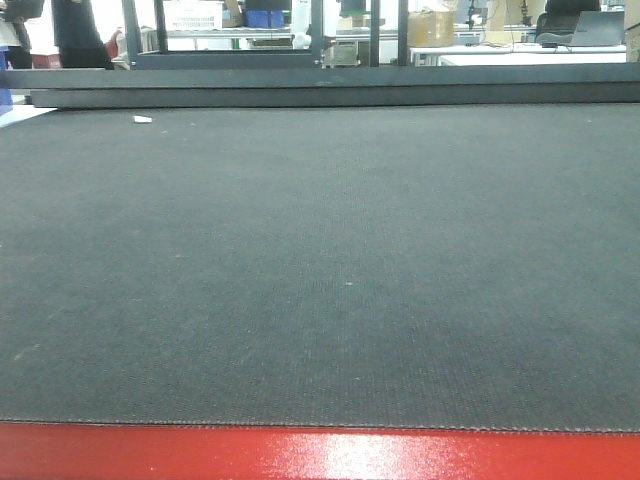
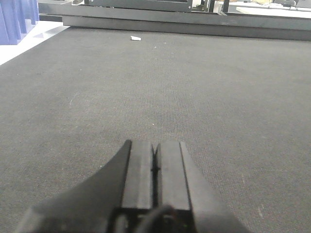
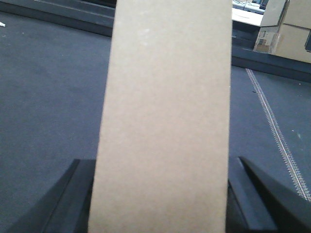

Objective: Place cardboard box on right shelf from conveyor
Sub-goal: 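Turn the base away from the conveyor holding the box in the right gripper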

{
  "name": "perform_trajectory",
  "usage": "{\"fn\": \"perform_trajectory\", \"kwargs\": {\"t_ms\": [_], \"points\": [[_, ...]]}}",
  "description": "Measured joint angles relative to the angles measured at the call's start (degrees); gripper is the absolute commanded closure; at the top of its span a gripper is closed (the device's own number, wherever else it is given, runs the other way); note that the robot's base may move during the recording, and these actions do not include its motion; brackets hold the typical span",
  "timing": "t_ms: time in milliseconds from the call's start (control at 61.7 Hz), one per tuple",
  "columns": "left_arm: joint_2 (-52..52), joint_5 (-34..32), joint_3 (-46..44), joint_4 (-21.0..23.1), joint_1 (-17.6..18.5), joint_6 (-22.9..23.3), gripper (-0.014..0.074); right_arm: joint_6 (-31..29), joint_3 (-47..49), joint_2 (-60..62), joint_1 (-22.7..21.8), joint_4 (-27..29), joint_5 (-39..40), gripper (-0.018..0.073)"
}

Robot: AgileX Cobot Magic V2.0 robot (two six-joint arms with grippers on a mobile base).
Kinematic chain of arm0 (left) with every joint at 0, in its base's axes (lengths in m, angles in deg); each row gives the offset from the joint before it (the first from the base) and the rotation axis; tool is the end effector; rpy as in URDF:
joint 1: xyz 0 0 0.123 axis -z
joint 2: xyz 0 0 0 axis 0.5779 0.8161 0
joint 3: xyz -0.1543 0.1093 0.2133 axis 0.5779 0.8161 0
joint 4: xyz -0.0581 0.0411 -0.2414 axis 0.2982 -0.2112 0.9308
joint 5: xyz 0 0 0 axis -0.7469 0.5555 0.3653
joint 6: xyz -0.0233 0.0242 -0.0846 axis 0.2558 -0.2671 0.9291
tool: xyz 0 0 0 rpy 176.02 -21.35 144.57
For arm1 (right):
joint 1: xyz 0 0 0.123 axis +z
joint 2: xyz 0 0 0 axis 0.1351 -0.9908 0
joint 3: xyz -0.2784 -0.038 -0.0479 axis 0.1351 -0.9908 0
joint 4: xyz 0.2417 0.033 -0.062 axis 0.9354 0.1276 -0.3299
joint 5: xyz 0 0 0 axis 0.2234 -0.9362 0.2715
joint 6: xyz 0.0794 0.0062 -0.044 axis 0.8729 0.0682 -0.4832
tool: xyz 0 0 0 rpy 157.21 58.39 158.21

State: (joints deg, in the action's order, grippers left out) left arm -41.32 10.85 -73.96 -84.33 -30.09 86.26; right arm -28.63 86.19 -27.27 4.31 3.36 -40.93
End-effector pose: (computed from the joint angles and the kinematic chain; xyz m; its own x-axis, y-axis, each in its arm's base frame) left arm 0.0564 -0.0061 0.1923 -0.0545 -0.0263 -0.9982 0.0982 0.9947 -0.0316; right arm -0.0012 -0.0169 0.3696 -0.1756 -0.1366 -0.9749 -0.0508 0.9903 -0.1296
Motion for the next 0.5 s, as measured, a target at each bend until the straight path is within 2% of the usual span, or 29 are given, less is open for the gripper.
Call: {"fn": "perform_trajectory", "kwargs": {"t_ms": [503], "points": [[0.0, 0.0, 0.0, 0.0, 0.0, 0.0, 0.0713, 0.0, 0.0, 0.0, 0.0, 0.05, 0.0, 0.0397]]}}
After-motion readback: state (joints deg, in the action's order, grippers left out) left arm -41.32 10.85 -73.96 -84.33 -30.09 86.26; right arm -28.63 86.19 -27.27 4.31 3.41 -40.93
